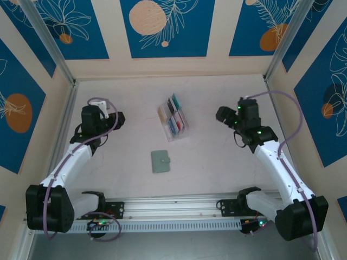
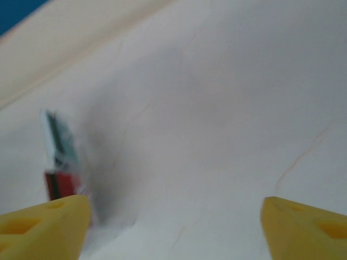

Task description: Put the credit cards into the card holder

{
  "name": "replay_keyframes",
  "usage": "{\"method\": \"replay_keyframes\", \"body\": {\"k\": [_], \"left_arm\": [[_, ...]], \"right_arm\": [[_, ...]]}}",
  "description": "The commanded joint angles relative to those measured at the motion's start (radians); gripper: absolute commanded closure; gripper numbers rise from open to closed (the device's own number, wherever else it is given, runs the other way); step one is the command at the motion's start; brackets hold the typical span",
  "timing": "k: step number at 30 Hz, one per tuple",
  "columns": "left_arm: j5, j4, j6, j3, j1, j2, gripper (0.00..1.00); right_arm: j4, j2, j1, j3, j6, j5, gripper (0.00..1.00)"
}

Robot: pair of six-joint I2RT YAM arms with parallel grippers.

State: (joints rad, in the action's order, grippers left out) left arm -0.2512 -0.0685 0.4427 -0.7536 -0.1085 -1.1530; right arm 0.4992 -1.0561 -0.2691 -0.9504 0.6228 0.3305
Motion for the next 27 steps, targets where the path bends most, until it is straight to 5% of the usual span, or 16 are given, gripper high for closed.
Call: {"method": "replay_keyframes", "body": {"k": [1, 5, 9, 17, 27], "left_arm": [[-0.233, -0.059, 0.137, 0.018, -0.046, -0.002, 0.78], [-0.31, -0.013, 0.212, 0.094, -0.133, -0.007, 0.95], [-0.337, 0.058, 0.266, 0.163, -0.215, -0.024, 1.0], [-0.375, 0.184, 0.299, 0.19, -0.299, -0.181, 1.0], [-0.364, 0.223, 0.28, 0.212, -0.325, -0.302, 1.0]], "right_arm": [[0.193, -0.054, -0.157, -0.055, 0.033, -0.033, 0.37], [0.199, -0.149, -0.36, -0.092, 0.063, -0.098, 0.53], [0.17, -0.268, -0.505, -0.141, 0.075, -0.131, 0.61], [0.068, -0.519, -0.61, -0.206, 0.072, -0.271, 0.6], [0.07, -0.684, -0.656, -0.273, 0.059, -0.293, 0.64]]}}
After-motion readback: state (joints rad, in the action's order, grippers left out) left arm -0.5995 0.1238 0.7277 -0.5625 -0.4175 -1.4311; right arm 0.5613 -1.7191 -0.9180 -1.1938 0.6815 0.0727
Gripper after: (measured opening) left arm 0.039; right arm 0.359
